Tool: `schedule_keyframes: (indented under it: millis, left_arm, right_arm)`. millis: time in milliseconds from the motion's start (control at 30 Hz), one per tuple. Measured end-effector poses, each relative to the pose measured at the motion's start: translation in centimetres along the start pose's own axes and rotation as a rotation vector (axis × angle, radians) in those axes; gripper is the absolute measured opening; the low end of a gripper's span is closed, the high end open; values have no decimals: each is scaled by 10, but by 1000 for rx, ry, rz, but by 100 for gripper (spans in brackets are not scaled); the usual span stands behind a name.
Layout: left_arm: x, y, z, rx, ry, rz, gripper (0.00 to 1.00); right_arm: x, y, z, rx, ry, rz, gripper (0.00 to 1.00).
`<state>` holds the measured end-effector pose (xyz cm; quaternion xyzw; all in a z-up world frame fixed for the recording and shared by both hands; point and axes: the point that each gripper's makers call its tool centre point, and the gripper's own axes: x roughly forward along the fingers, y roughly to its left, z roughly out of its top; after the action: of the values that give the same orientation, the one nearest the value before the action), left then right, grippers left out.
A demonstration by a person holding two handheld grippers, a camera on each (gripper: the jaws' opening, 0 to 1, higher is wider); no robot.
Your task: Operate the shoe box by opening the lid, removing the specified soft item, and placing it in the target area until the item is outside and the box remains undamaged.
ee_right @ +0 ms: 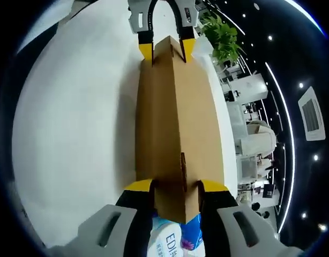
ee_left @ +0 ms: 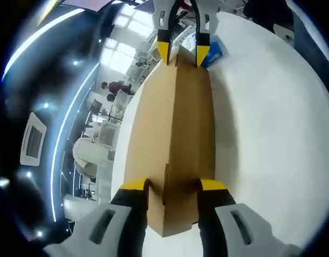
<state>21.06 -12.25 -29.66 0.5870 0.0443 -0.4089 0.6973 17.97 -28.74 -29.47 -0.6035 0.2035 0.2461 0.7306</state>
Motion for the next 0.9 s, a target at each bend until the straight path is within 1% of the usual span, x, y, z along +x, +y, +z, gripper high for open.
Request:
schedule_keyframes:
  millis: [400, 600, 667, 767, 833, 900]
  left_arm:
    - [-2, -1, 0, -6, 0, 3, 35]
    - [-3, -1, 0, -17, -13, -5, 36]
    - [-4, -1, 0, -16, -11, -15, 36]
    - [-5, 0, 0, -25, -26, -29, 37]
    - [-5, -1, 0, -34, -37, -53, 40]
    - [-6, -5, 2, -59, -53, -92, 44]
  right_arm:
    - [0, 1, 1, -4, 1, 5, 31]
    - [0, 1, 1, -9, 4, 8, 31]
    - [0, 1, 2, -10, 7, 10, 31]
    - [0, 1, 2, -14, 12, 19, 31]
    - [0, 1, 2, -14, 14, 26, 32]
    - [0, 1, 2, -15, 17, 31, 32]
